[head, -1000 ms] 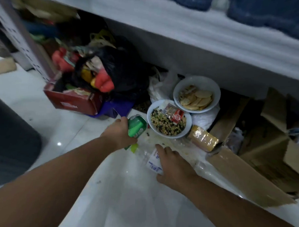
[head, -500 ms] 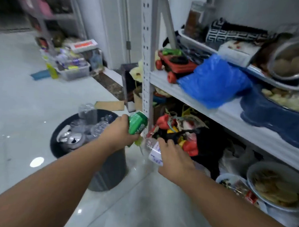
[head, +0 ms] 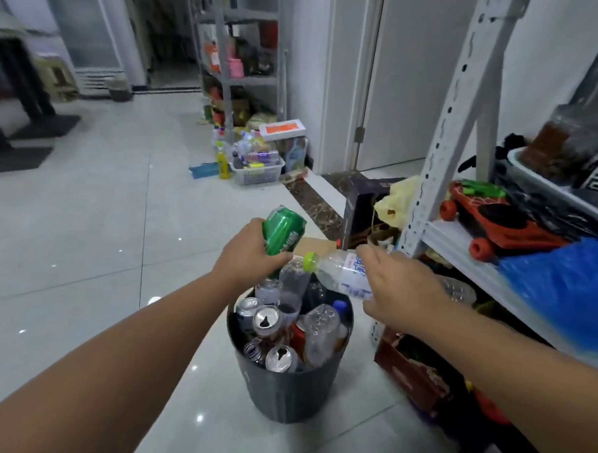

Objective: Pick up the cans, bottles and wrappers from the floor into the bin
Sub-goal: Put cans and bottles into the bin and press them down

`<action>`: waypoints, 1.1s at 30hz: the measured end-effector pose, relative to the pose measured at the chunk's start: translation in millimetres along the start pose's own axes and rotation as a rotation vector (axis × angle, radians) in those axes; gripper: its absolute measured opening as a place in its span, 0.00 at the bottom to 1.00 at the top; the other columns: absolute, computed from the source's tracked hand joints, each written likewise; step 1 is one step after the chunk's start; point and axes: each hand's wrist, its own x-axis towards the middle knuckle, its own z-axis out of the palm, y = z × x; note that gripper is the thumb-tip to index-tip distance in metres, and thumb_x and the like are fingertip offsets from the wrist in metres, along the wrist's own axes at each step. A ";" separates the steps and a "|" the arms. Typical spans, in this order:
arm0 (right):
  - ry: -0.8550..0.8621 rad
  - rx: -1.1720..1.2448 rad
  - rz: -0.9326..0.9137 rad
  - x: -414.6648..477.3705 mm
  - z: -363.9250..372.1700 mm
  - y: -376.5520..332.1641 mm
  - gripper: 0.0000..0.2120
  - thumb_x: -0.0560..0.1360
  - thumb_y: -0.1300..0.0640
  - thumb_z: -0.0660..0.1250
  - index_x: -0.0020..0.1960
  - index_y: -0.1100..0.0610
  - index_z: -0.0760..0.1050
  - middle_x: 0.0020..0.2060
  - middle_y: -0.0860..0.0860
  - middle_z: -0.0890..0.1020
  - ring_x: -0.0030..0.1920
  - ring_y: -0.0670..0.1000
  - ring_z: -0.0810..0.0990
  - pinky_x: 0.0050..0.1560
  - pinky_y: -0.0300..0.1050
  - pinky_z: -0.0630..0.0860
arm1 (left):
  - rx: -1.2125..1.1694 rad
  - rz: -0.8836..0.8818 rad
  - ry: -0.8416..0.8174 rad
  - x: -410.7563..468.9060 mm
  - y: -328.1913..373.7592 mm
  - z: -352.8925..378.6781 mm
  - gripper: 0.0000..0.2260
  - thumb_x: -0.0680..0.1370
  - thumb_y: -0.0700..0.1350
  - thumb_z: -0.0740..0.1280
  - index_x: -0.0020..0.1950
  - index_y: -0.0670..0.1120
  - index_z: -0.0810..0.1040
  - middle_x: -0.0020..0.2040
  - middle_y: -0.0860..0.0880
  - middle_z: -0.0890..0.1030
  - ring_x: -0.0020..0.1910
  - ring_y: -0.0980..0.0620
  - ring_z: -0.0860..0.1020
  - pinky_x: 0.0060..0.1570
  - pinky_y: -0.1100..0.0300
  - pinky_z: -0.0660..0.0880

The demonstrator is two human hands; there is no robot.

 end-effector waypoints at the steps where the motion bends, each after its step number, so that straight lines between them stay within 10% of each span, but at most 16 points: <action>1: -0.014 -0.025 -0.035 12.5 -2.4 -7.7 0.30 0.66 0.48 0.70 0.61 0.50 0.57 0.51 0.49 0.73 0.46 0.53 0.73 0.36 0.45 0.67 | 0.003 -0.015 0.015 2.1 -11.2 -0.6 0.25 0.68 0.58 0.72 0.57 0.48 0.68 0.48 0.49 0.76 0.46 0.48 0.76 0.40 0.54 0.72; 16: -0.418 -0.763 -0.449 116.3 46.7 -118.4 0.19 0.80 0.48 0.56 0.67 0.55 0.68 0.62 0.52 0.75 0.60 0.54 0.72 0.62 0.50 0.64 | -0.218 -0.122 -0.037 -4.0 -89.8 54.0 0.37 0.68 0.56 0.74 0.70 0.54 0.57 0.54 0.53 0.78 0.49 0.52 0.79 0.46 0.55 0.76; 20: -0.426 -0.923 -0.593 135.9 81.1 -138.2 0.17 0.84 0.59 0.48 0.72 0.60 0.59 0.69 0.52 0.69 0.64 0.43 0.67 0.33 0.23 0.66 | -0.223 -0.137 -0.013 -0.7 -97.2 53.1 0.52 0.68 0.54 0.75 0.76 0.56 0.38 0.65 0.48 0.75 0.57 0.48 0.77 0.55 0.49 0.76; 22: -0.508 -0.834 -0.635 138.2 87.8 -145.3 0.17 0.83 0.63 0.51 0.70 0.65 0.58 0.68 0.59 0.69 0.64 0.48 0.69 0.41 0.22 0.66 | -0.240 -0.130 0.008 -0.9 -100.9 52.2 0.52 0.67 0.52 0.76 0.75 0.60 0.38 0.63 0.49 0.76 0.55 0.48 0.78 0.53 0.48 0.77; 25: -0.592 -1.041 -0.632 126.6 109.7 -150.7 0.17 0.80 0.54 0.59 0.67 0.58 0.68 0.63 0.55 0.75 0.61 0.57 0.74 0.60 0.49 0.69 | -0.271 -0.130 0.032 -4.5 -108.0 53.8 0.48 0.66 0.50 0.77 0.74 0.60 0.48 0.61 0.50 0.76 0.53 0.49 0.79 0.52 0.51 0.77; 33: -0.482 -0.719 -0.568 106.8 123.9 -139.1 0.11 0.79 0.52 0.62 0.58 0.53 0.75 0.52 0.50 0.80 0.52 0.53 0.76 0.56 0.48 0.69 | -0.279 -0.134 -0.007 -25.5 -124.5 59.0 0.36 0.65 0.47 0.77 0.60 0.60 0.55 0.59 0.48 0.73 0.49 0.50 0.78 0.48 0.53 0.78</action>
